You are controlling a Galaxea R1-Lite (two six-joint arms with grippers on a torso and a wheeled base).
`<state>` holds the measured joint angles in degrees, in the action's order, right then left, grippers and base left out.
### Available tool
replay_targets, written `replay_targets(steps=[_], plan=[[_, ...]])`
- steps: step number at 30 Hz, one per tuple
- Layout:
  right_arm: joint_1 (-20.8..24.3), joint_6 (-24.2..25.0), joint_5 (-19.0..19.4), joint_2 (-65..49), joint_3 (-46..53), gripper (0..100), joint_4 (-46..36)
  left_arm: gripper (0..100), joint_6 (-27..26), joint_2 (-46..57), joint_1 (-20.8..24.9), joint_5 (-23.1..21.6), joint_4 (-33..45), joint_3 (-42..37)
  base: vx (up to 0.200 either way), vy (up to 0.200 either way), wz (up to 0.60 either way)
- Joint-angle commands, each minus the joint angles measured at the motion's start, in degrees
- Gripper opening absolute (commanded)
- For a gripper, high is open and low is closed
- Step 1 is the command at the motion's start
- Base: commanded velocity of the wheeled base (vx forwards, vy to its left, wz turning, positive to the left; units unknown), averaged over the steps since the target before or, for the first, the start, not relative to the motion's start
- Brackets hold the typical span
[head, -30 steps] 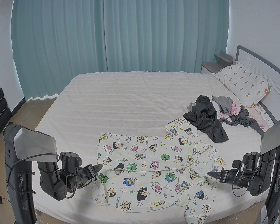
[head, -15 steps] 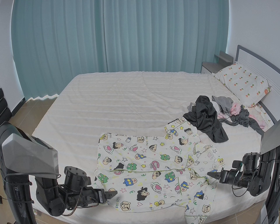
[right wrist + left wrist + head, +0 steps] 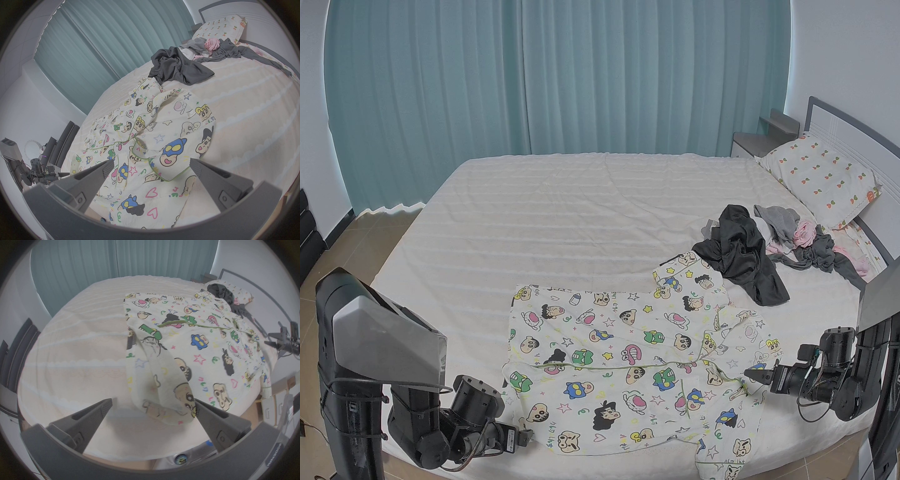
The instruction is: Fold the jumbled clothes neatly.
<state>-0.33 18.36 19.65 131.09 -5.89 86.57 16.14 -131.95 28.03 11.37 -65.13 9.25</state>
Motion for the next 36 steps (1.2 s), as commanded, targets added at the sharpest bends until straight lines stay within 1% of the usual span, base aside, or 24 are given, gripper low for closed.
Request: replay_targets(steps=[1,3,4,6,7,8,9,12,16,18,20,21,22,23,25,28,30,32,34,35,36], plan=[[-0.02,0.01,0.04,0.14,0.00,100,0.01,100,-2.61,-0.50,-1.13,1.11,-0.08,-2.84,0.000,0.000,0.00],[-0.02,0.01,0.04,0.14,0.09,100,0.01,100,-4.10,-0.50,-2.19,1.99,-0.43,-3.54,0.000,0.000,0.00],[-0.02,0.01,0.04,0.14,0.09,100,0.01,100,-4.89,-0.50,-3.42,3.13,-0.52,-3.63,0.000,0.000,0.00],[-0.02,0.01,0.04,0.14,0.09,100,0.01,100,-5.42,-0.50,-4.03,3.66,-0.43,-3.54,0.000,0.000,0.00],[-0.02,0.01,0.04,0.14,0.09,100,0.01,100,-7.00,-0.68,-5.44,4.45,-0.52,-3.36,0.000,0.000,0.00],[-0.02,0.01,0.04,0.14,0.09,100,0.01,100,-7.00,-0.68,-5.44,4.45,-0.52,-3.36,0.000,0.000,0.00],[-0.02,0.01,0.04,0.14,0.09,100,0.01,100,-10.34,-0.76,-8.25,4.97,-0.70,-3.01,0.000,0.000,0.00],[-0.02,0.01,0.04,0.14,0.26,100,0.01,100,-12.98,-0.68,-10.98,5.24,-2.37,-3.01,0.000,0.000,0.00],[-0.02,0.01,0.04,0.14,0.26,100,0.01,100,-15.70,-0.68,-14.93,5.24,-6.58,-3.01,0.000,0.000,0.00],[-0.02,0.01,0.04,0.14,0.26,100,0.01,100,-15.88,-0.24,-15.55,4.62,-7.29,-3.63,0.000,0.000,0.00],[-0.02,0.01,0.04,0.14,0.26,100,0.01,100,-15.44,0.38,-15.46,2.86,-7.29,-4.86,0.000,0.000,0.00],[-0.02,0.01,0.04,0.14,0.26,100,0.01,100,-15.26,0.64,-15.37,1.02,-7.38,-5.82,0.000,0.000,0.00],[-0.02,0.01,0.04,0.22,0.26,100,0.01,100,-15.17,0.64,-15.28,0.67,-7.38,-5.91,0.000,0.000,0.00],[-0.02,0.01,0.04,0.22,0.18,100,0.01,100,-14.21,1.26,-15.02,-4.34,-7.46,-7.32,0.000,0.000,0.00],[-0.02,0.01,0.04,0.31,0.18,100,0.01,100,-13.77,2.22,-15.11,-11.37,-7.64,-8.29,0.000,0.000,0.00],[-0.02,0.01,0.04,0.22,0.18,100,0.01,100,-14.47,1.87,-14.93,-16.21,-7.90,-8.20,0.000,0.000,0.00],[-0.02,0.01,0.04,0.22,0.18,100,0.01,100,-14.73,1.52,-13.70,-17.26,-8.52,-7.93,0.000,0.000,0.00],[-0.02,0.01,0.04,0.22,0.18,100,0.01,100,-14.73,0.64,-12.56,-17.26,-8.78,-7.76,0.000,0.000,0.00],[-0.02,0.01,0.04,0.22,0.09,100,0.01,100,-14.82,-1.73,-9.83,-17.26,-10.45,-7.49,0.000,0.000,0.00],[-0.02,0.01,0.04,0.22,0.09,100,0.01,100,-14.82,-1.73,-9.83,-17.26,-10.45,-7.49,0.000,0.000,0.00],[-0.02,0.01,0.04,0.31,0.09,100,0.01,100,-14.82,-4.19,-8.25,-17.17,-13.00,-7.49,0.000,0.000,0.00]])
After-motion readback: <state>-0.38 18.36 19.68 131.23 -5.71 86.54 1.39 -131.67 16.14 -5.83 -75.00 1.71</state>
